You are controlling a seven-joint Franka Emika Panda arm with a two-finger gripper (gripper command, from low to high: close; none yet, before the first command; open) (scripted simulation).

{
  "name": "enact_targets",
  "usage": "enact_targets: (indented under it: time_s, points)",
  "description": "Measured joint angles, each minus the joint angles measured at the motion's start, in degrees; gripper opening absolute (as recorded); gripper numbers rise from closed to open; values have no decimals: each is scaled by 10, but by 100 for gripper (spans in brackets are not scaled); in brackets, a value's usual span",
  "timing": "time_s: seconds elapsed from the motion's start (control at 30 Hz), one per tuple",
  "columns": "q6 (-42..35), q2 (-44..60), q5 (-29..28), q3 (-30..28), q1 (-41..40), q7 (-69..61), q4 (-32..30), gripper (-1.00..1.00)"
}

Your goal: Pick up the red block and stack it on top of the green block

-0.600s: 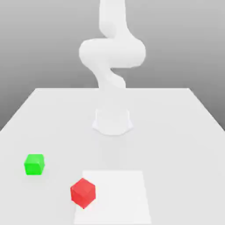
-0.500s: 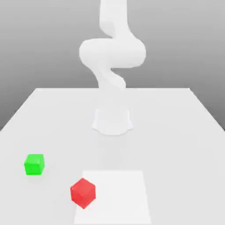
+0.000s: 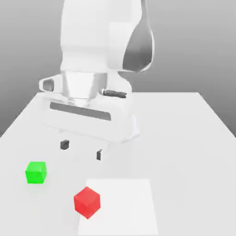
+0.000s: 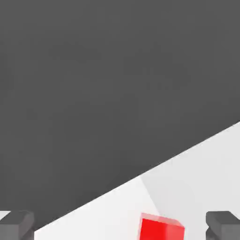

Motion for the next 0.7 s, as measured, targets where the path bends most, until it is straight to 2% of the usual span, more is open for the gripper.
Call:
enact_targets:
  time_s: [0.13,0.3,0.33,0.53,0.7]
  points:
    - [44,82,20,-3,-9,24,-27,0]
    - [127,186,21,-5,-8,31,-19,0]
    - [140,201,21,-6,-8,31,-17,-100]
    - [147,209,19,-5,-8,33,-15,-100]
    - [83,133,24,-3,-9,29,-27,-100]
